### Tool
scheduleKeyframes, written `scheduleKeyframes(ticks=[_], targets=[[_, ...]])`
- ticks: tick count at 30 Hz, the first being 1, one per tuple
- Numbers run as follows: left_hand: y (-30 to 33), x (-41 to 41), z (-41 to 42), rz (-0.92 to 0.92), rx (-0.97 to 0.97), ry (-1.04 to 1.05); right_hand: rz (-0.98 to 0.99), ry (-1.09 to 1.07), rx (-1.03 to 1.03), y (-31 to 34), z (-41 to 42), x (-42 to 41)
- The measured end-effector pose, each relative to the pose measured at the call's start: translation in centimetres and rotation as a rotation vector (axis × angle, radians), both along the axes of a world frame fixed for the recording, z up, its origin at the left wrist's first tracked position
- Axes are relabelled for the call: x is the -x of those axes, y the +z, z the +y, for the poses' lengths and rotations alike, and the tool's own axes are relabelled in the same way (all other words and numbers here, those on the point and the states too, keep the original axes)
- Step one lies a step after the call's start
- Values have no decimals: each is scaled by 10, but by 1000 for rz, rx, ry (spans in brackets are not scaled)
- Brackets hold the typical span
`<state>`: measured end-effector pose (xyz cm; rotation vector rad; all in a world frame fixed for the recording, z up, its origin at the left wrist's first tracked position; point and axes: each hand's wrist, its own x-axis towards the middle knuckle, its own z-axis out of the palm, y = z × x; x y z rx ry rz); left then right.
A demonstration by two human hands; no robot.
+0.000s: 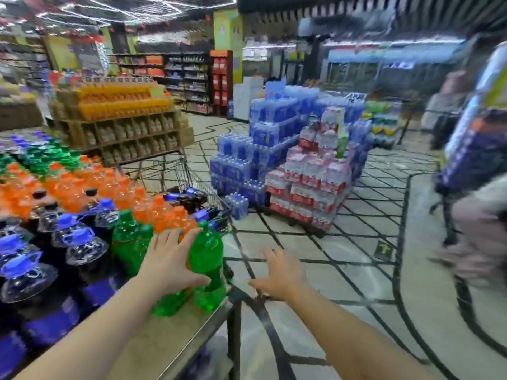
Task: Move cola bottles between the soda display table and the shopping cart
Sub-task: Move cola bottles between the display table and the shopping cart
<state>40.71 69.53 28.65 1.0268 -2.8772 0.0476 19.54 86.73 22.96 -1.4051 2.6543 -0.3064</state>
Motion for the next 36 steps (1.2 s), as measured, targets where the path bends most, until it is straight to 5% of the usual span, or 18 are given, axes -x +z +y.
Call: scheduleKeyframes(ticks=[8,22,36], targets=[[16,108,-37,11,43,-157,7,-78,-72,25,-9,95],[9,266,-166,-51,-36,-116,-36,-33,-72,23,-156,241],[-34,347,-283,-137,-117,175,-89,206,-121,-25,-320,373]])
